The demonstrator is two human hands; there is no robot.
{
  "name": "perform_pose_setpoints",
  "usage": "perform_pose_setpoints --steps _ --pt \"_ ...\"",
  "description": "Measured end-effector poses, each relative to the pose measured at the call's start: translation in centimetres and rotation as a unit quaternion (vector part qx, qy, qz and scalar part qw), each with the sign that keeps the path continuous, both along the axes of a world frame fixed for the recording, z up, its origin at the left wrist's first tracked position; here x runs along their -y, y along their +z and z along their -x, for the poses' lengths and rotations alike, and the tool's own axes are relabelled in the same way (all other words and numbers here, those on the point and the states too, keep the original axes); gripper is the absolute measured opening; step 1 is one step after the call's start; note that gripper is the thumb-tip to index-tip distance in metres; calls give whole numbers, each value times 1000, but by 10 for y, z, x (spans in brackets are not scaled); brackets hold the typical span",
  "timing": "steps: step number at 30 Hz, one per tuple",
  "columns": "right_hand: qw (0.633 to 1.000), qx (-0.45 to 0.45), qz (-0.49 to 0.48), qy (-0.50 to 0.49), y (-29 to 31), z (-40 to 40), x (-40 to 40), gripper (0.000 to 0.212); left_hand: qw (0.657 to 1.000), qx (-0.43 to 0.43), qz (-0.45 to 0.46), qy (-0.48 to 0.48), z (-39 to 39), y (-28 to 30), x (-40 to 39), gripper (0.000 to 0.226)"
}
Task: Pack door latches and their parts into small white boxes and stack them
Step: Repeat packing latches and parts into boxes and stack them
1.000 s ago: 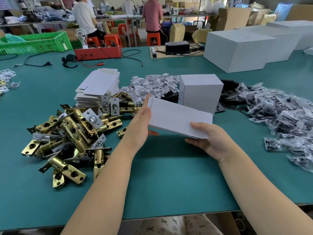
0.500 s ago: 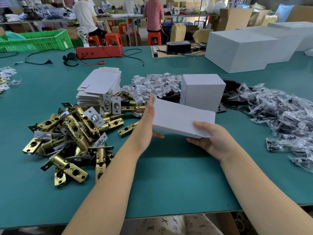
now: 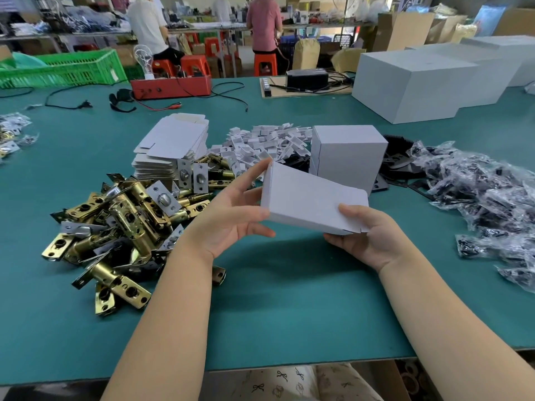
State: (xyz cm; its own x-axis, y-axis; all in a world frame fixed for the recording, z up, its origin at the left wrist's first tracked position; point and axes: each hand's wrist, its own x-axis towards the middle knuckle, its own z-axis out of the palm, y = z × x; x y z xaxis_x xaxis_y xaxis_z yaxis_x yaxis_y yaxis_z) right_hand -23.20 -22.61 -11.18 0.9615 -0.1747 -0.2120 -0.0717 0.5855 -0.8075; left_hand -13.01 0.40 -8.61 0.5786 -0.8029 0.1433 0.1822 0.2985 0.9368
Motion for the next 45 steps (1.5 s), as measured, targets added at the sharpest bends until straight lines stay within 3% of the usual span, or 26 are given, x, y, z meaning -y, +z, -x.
perform_pose_setpoints --steps 4,10,16,22,28,35,39,42,45 --pt "1000 0 1 2 0 1 1 34 998 27 -36 35 0 -1 0 81" --pt "1000 -11 1 -2 1 1 0 39 995 -53 -12 84 2 1 6 36" --pt "998 -3 55 28 6 4 -4 34 987 -79 -68 126 3 2 7 23" --pt "998 -13 54 27 7 2 -6 41 982 -102 -72 142 6 1 12 23" --pt "999 -29 4 -28 6 0 -4 39 984 -135 -9 113 4 1 14 50" --pt "999 -28 9 -31 4 -1 -2 40 975 -191 59 94 6 -4 20 37" --pt "999 -30 16 -40 1 -2 0 37 978 -178 56 90 6 -5 22 43" --pt "998 -28 9 -47 2 -2 0 23 983 -157 43 89 6 -5 21 45" --pt "998 -16 49 -26 2 -1 0 34 983 -150 3 108 7 -3 25 34"
